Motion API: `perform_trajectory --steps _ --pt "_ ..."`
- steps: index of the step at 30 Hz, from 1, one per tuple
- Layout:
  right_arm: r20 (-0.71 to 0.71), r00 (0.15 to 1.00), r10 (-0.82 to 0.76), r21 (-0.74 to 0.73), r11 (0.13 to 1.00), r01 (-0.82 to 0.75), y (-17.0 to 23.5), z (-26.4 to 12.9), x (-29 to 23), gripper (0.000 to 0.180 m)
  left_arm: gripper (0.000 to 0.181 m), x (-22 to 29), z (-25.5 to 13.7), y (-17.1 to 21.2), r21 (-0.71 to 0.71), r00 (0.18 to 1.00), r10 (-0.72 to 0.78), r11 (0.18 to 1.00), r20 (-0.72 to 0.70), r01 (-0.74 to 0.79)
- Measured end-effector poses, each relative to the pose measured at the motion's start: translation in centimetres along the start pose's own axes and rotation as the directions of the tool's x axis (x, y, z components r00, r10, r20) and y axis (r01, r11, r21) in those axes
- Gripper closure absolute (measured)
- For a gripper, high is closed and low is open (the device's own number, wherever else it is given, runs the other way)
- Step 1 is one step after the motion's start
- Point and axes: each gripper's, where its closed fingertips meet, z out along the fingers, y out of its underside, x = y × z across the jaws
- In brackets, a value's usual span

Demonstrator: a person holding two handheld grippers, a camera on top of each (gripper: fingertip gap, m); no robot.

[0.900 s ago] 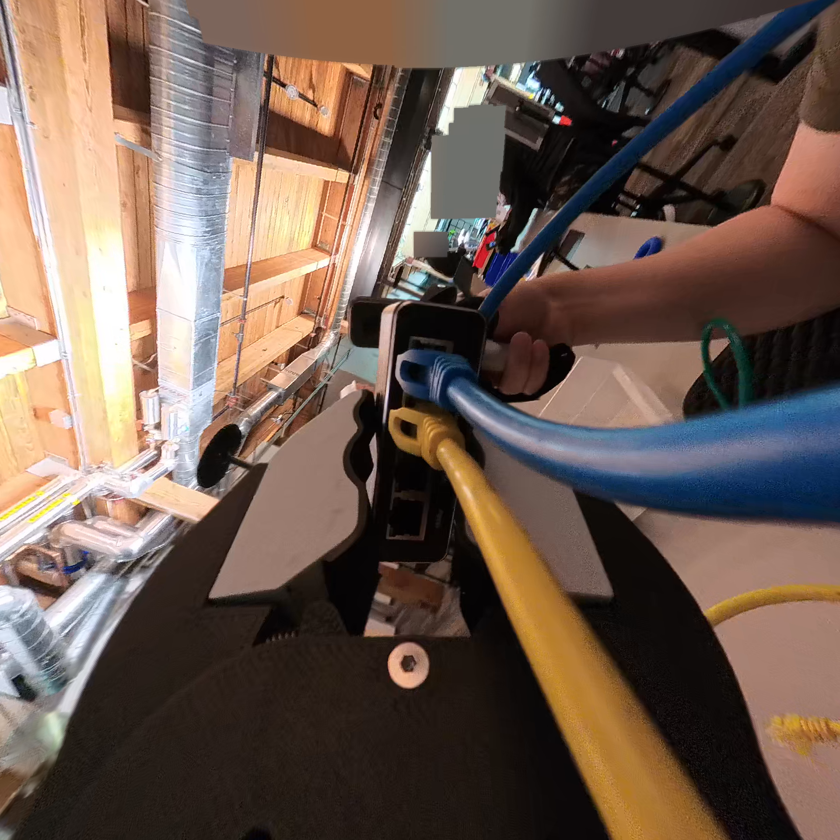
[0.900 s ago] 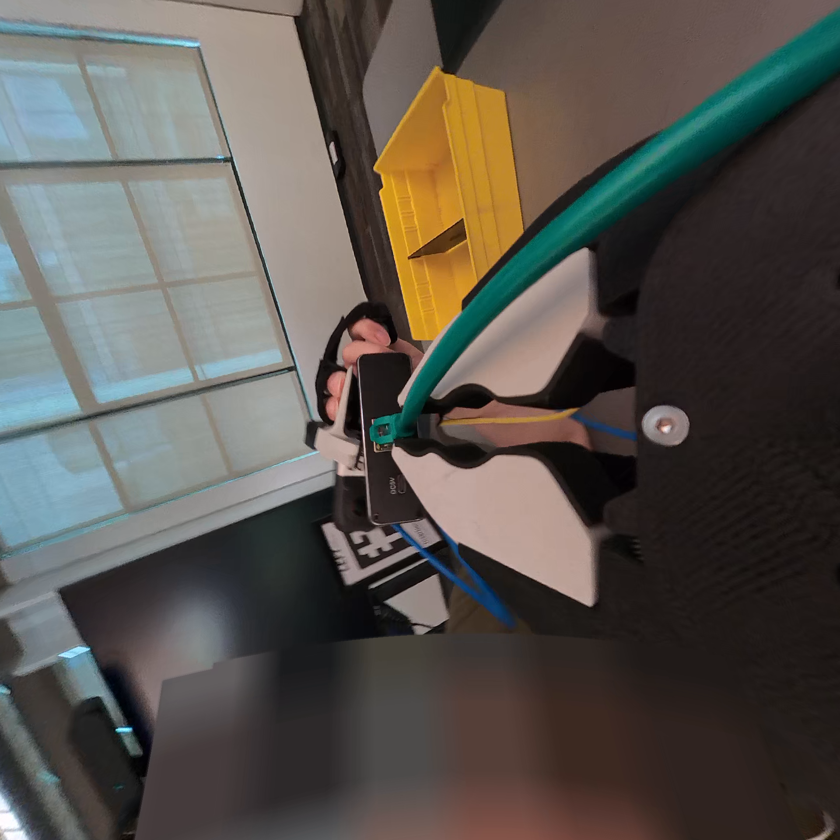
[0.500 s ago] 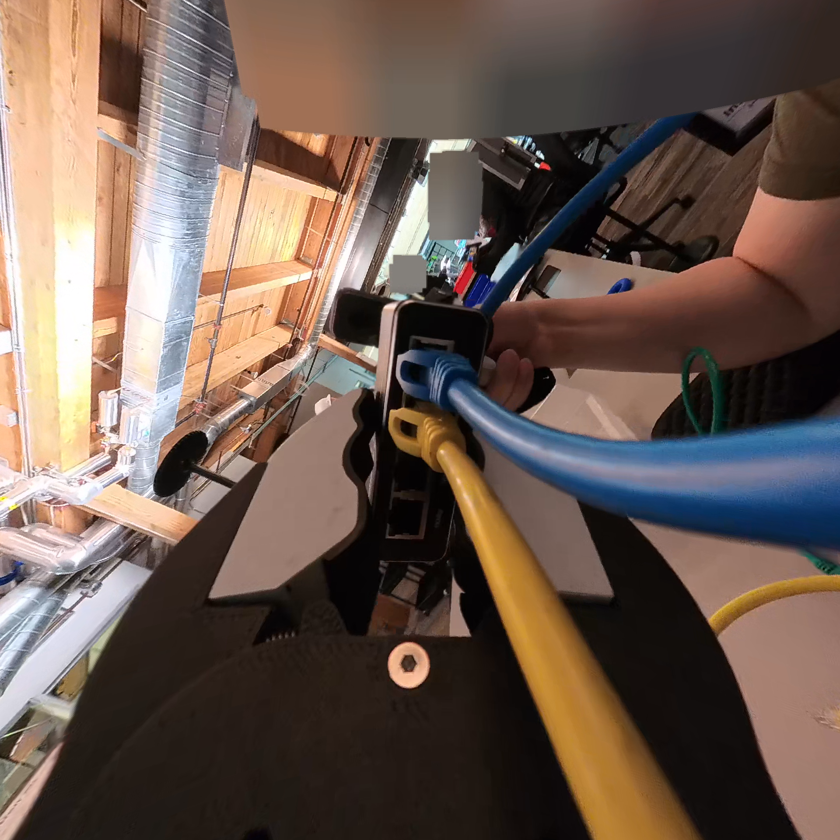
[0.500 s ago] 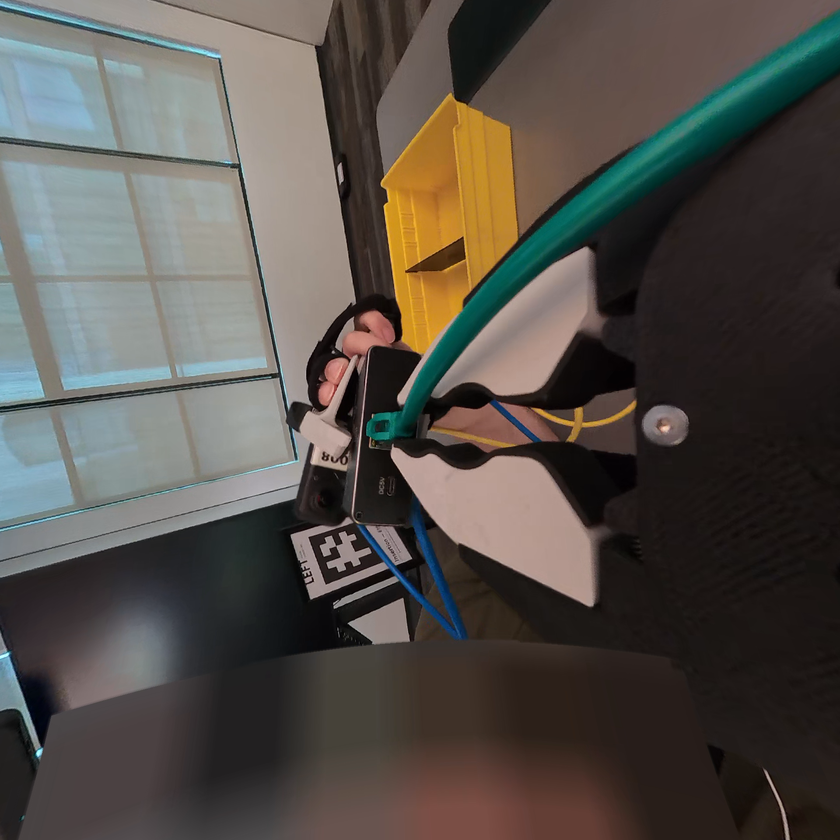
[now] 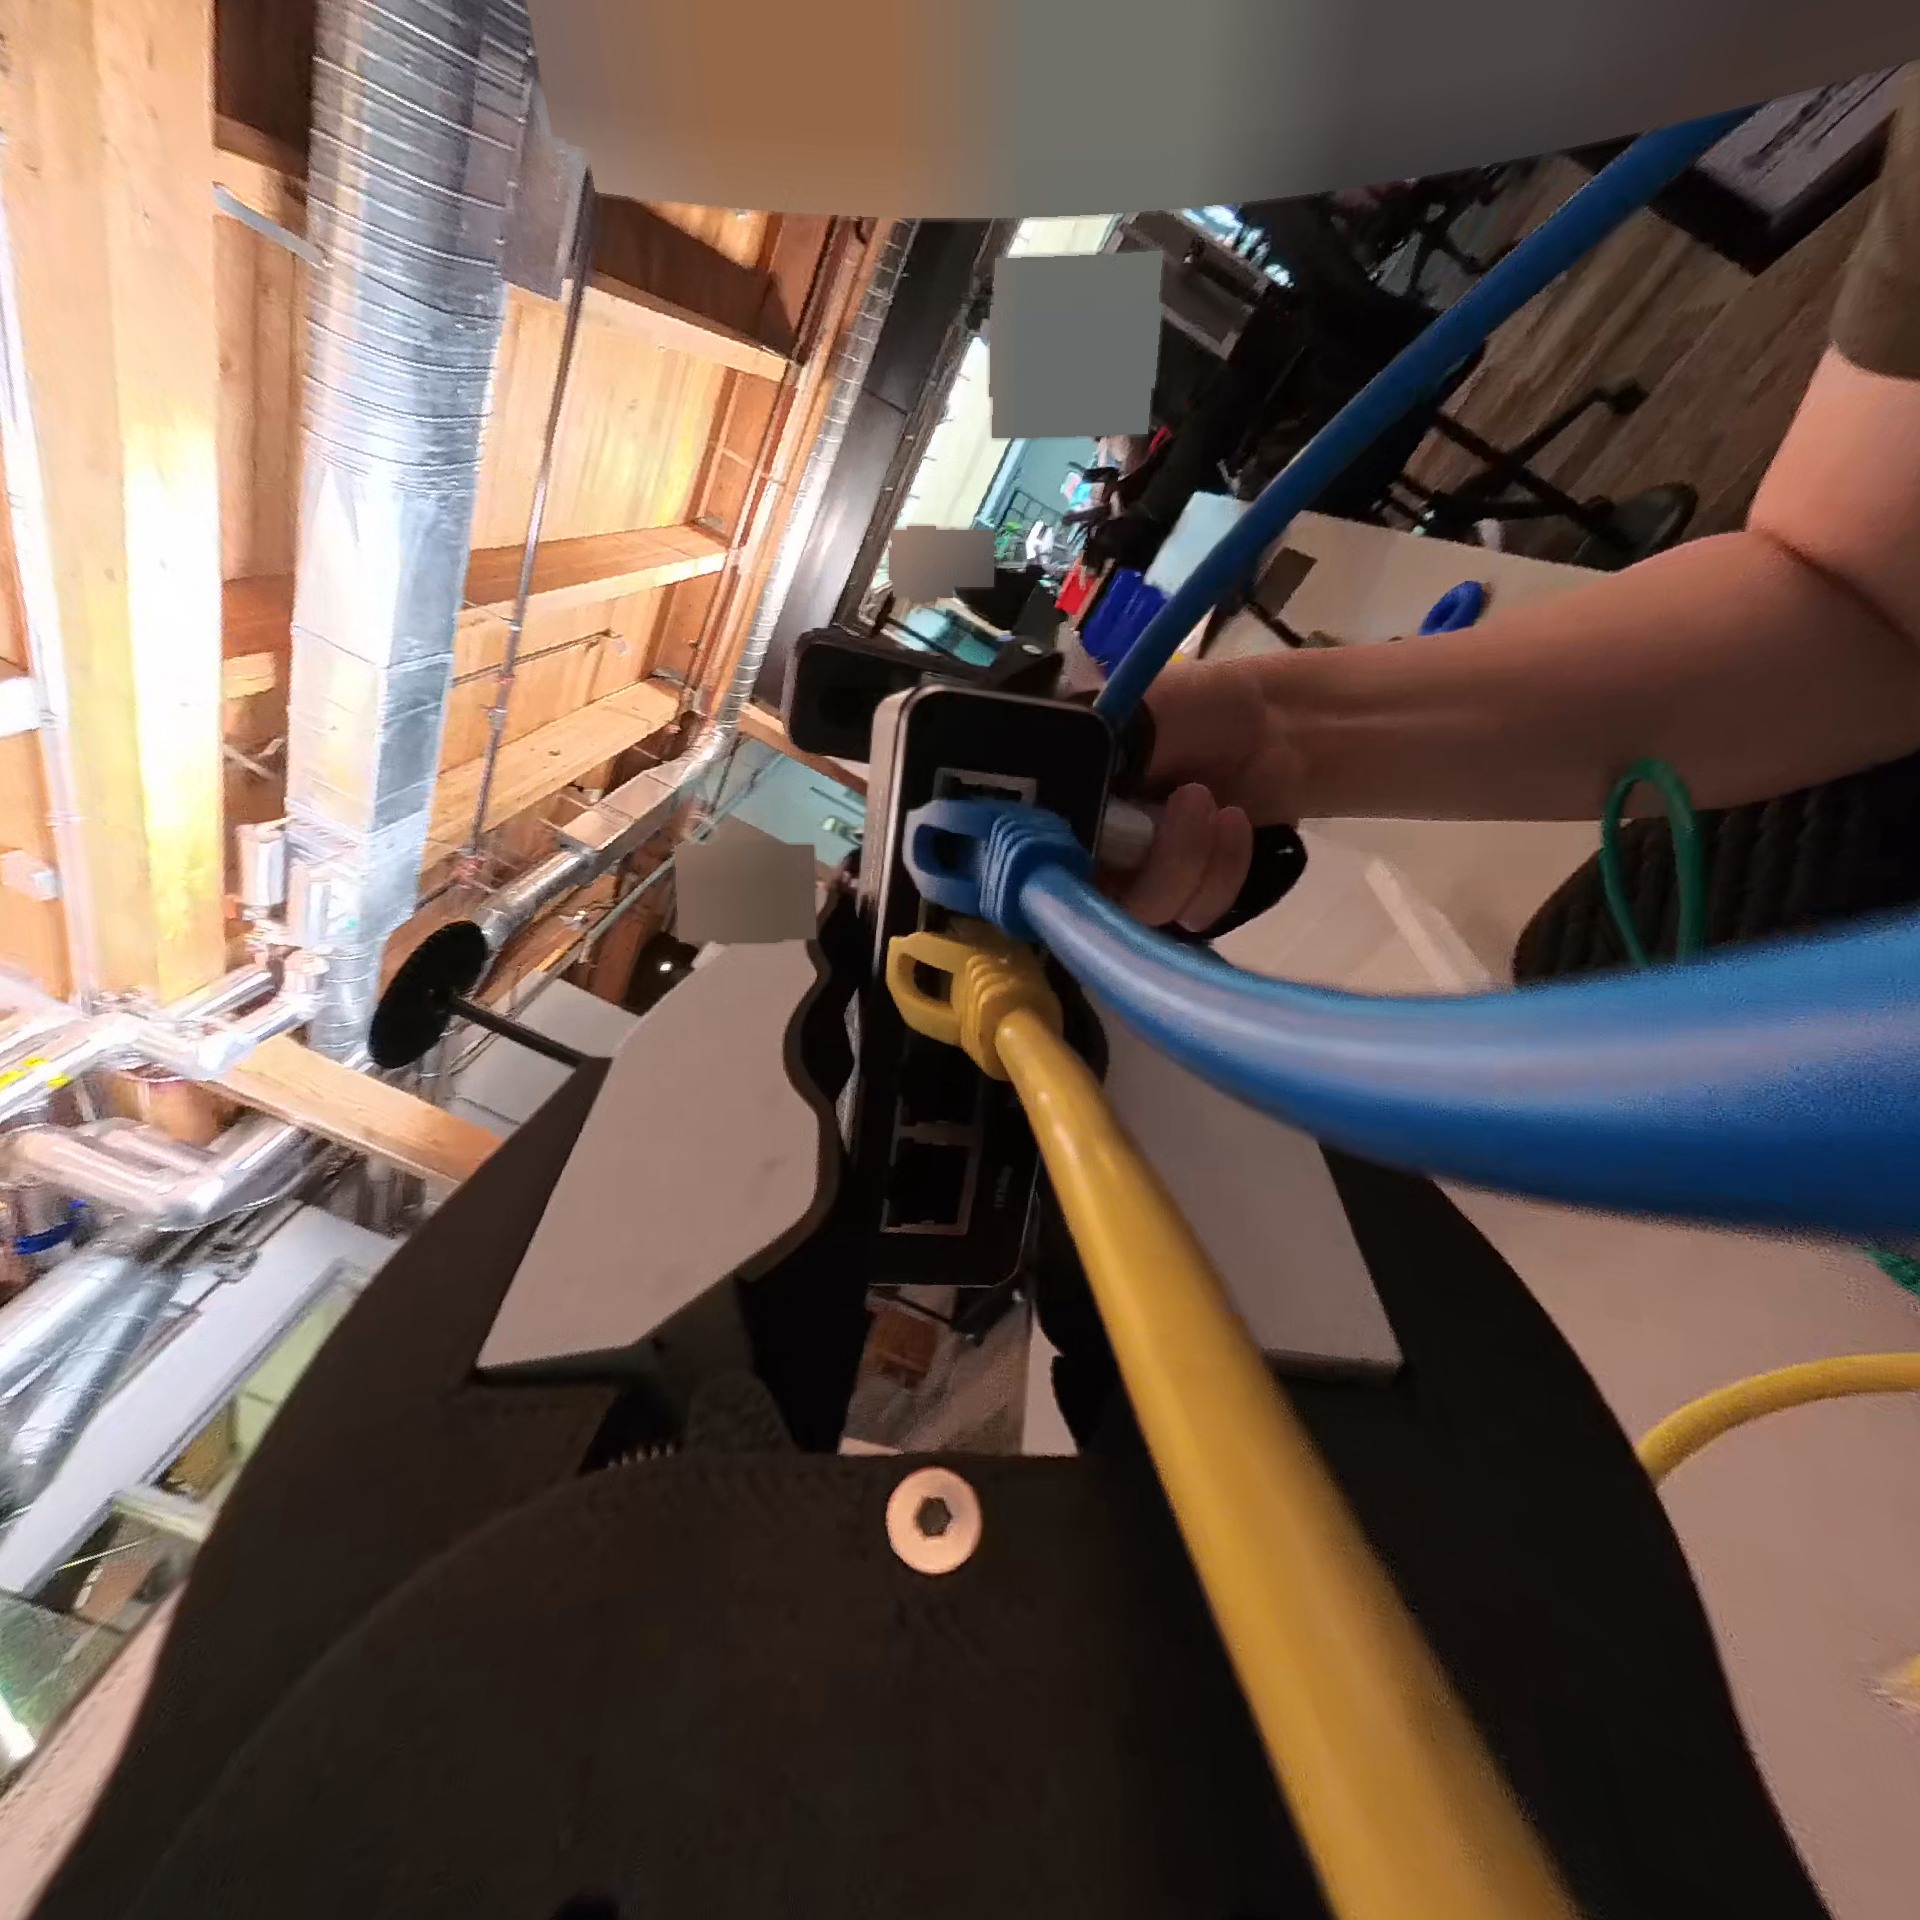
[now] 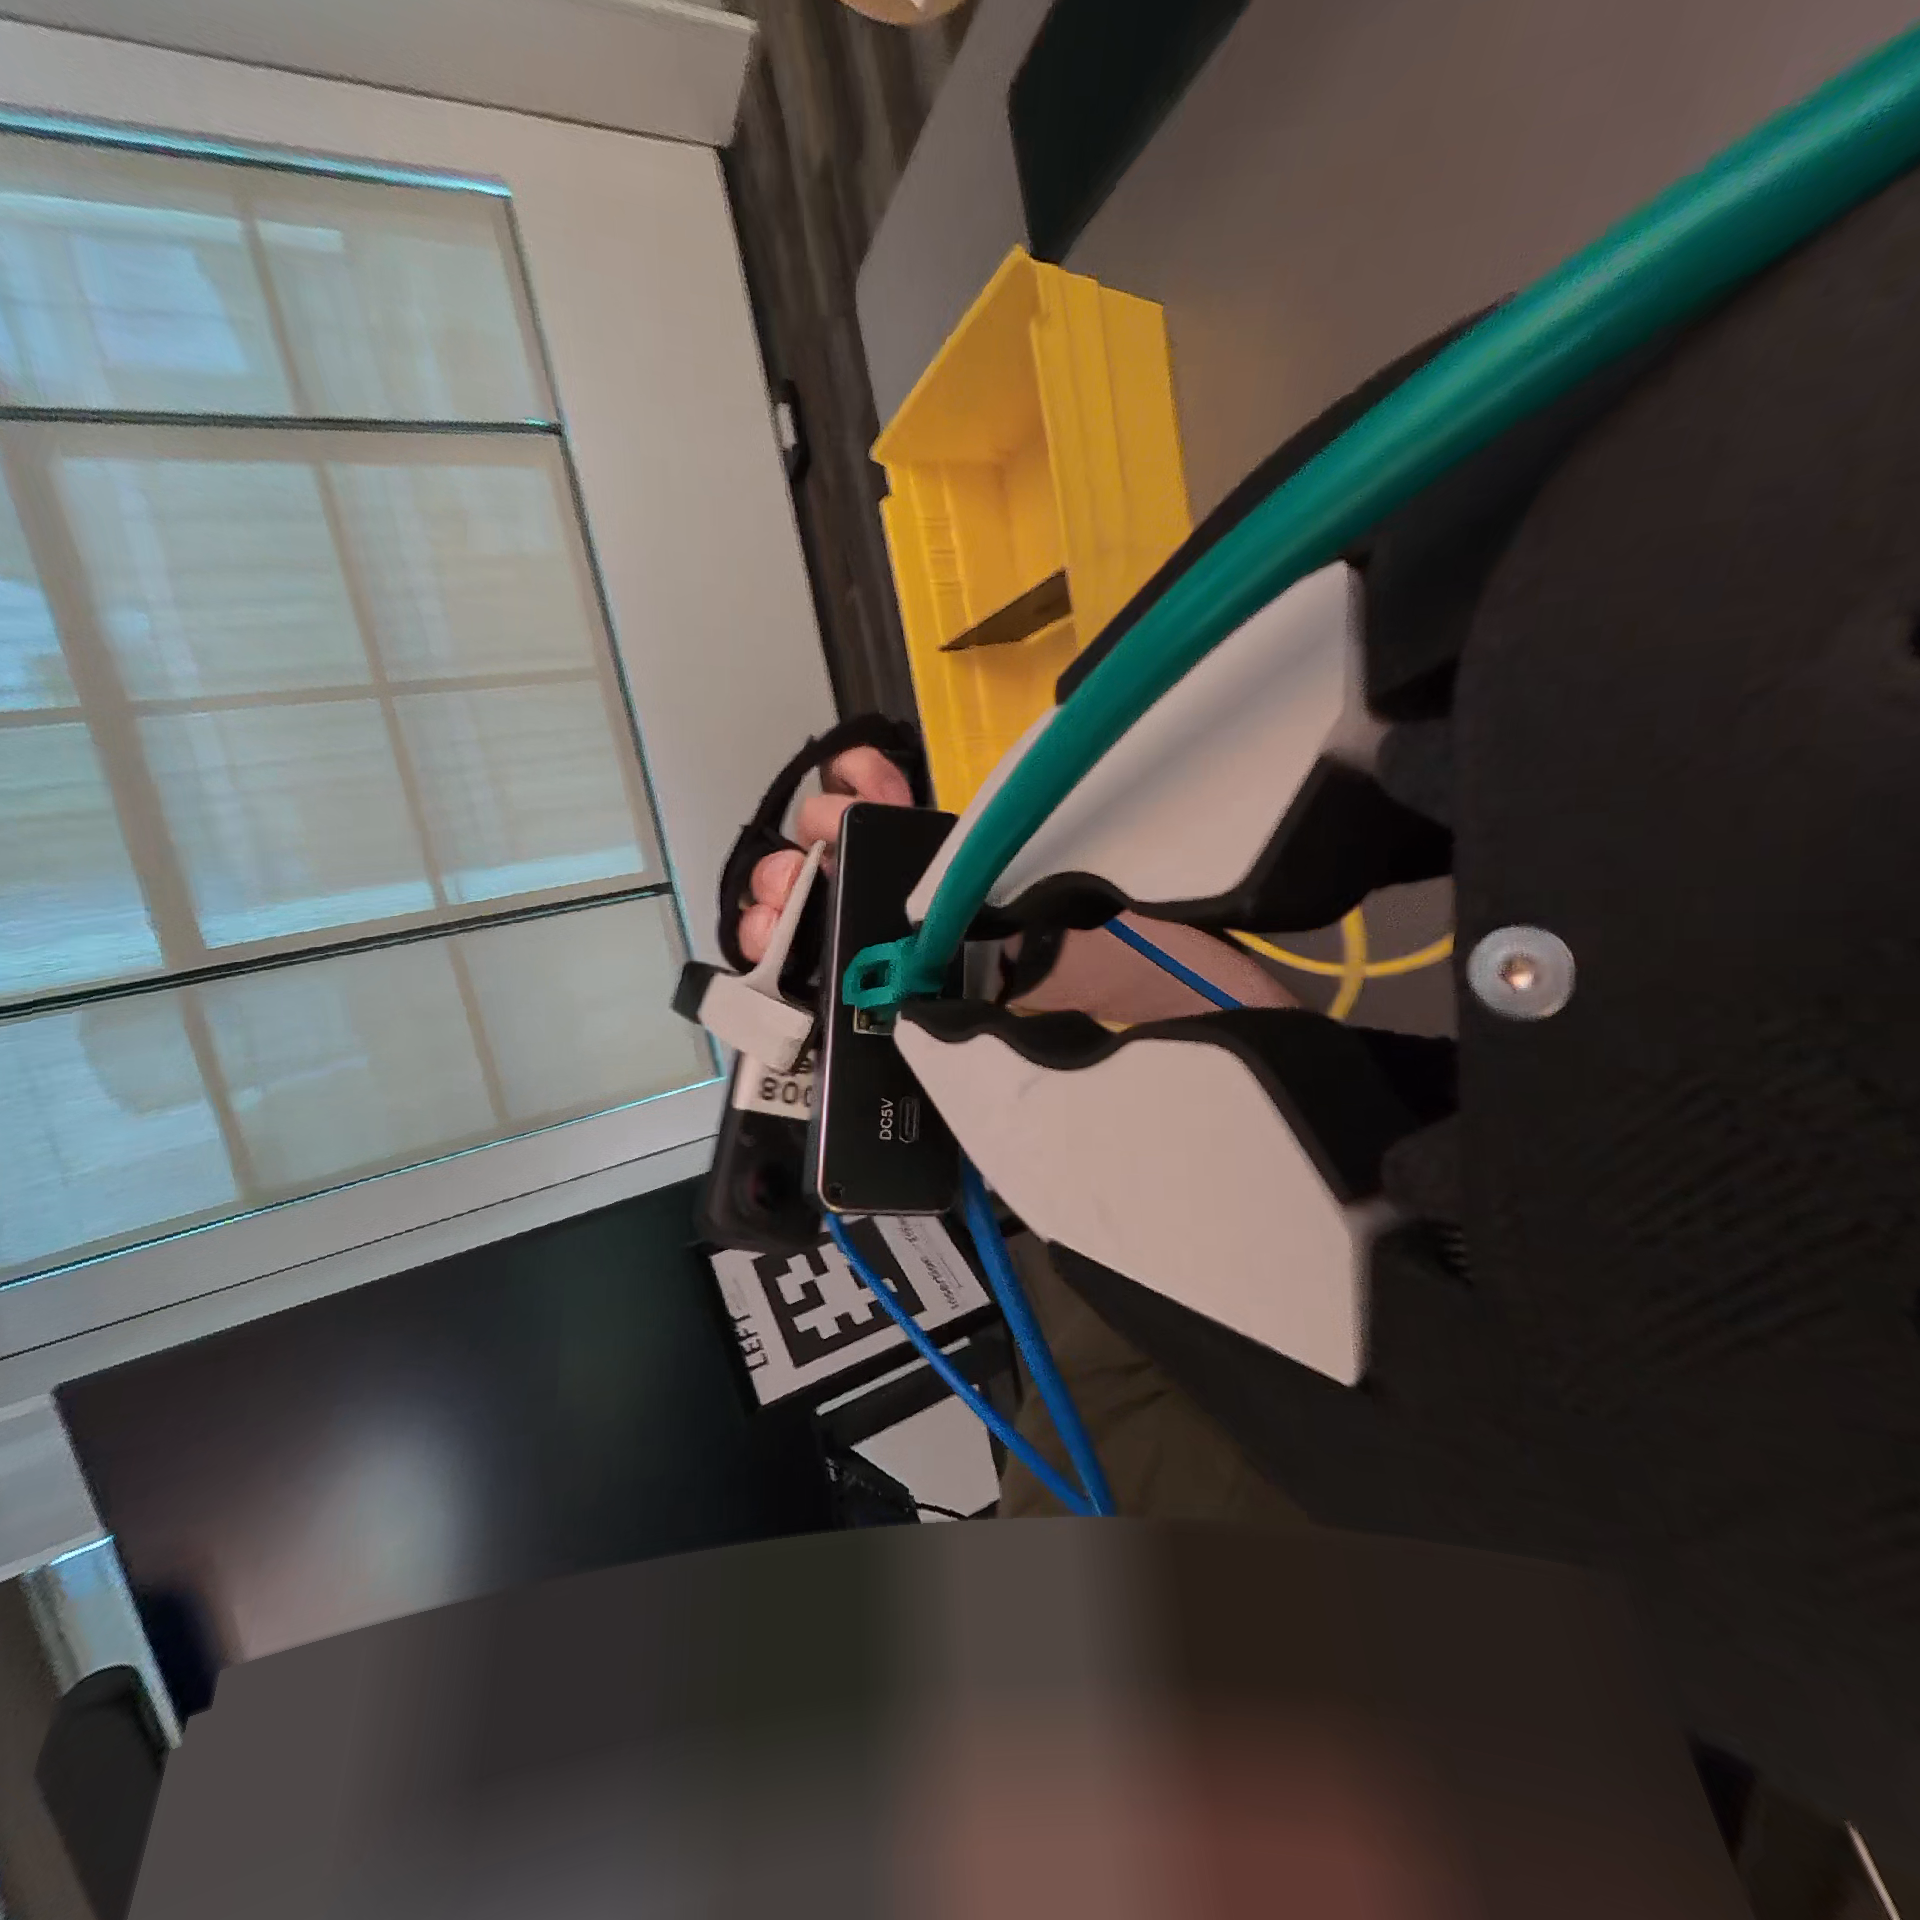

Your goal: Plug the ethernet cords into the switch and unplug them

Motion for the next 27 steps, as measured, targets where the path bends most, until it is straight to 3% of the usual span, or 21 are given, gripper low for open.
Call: perform_trajectory --steps 2,4,7,8,9,11,12,13,18,24,26,27 --pt "0.001 0.999 -0.051 0.010 0.999 0.051 -0.3 0.0 0.0 0.168 0.144 -0.2 0.1 0.2 -0.017 1.000 -0.003 1.000 0.007 0.003" --pt "-0.087 0.986 -0.145 -0.059 0.988 0.141 0.1 -0.5 1.2 0.162 0.143 -0.6 0.2 1.2 -0.087 0.999 -0.049 0.995 0.015 0.050" --pt "-0.092 0.935 -0.343 -0.343 0.892 0.294 3.1 -2.0 1.3 0.168 0.143 -1.4 -0.3 3.0 -0.165 0.993 -0.100 0.980 0.063 0.109" --pt "-0.118 0.878 -0.464 -0.395 0.833 0.387 3.0 -2.5 1.6 0.168 0.143 -1.0 -0.5 3.6 -0.194 0.989 -0.145 0.970 0.038 0.150" --pt "-0.153 0.770 -0.619 -0.417 0.747 0.518 2.3 -2.7 1.9 0.162 0.144 -0.3 -0.5 4.4 -0.240 0.983 -0.184 0.954 -0.003 0.178" --pt "-0.201 0.450 -0.870 -0.424 0.491 0.761 0.5 -2.7 1.3 0.150 0.143 1.1 -0.3 5.9 -0.329 0.972 -0.225 0.925 -0.069 0.191" --pt "-0.143 0.332 -0.932 -0.446 0.360 0.819 1.1 -2.3 0.7 0.144 0.143 1.5 -0.1 6.6 -0.363 0.968 -0.237 0.912 -0.083 0.193" --pt "-0.094 0.268 -0.959 -0.477 0.280 0.833 1.9 -2.0 0.5 0.142 0.143 1.9 0.2 7.0 -0.382 0.962 -0.256 0.902 -0.093 0.203" --pt "-0.015 0.237 -0.971 -0.642 0.191 0.742 4.7 -1.2 3.9 0.130 0.143 3.5 1.1 8.0 -0.418 0.934 -0.322 0.878 -0.152 0.234" --pt "0.064 0.200 -0.978 -0.713 0.095 0.694 6.6 -0.5 5.8 0.143 0.142 4.8 1.8 8.3 -0.432 0.901 -0.384 0.860 -0.201 0.270" --pt "0.032 0.271 -0.962 -0.737 0.161 0.657 6.7 -0.4 6.1 0.144 0.141 4.6 1.6 8.5 -0.423 0.894 -0.410 0.853 -0.179 0.306" --pt "0.004 0.289 -0.957 -0.751 0.188 0.633 6.5 -0.5 6.4 0.145 0.128 3.6 1.5 8.8 -0.420 0.907 -0.405 0.848 -0.117 0.325"
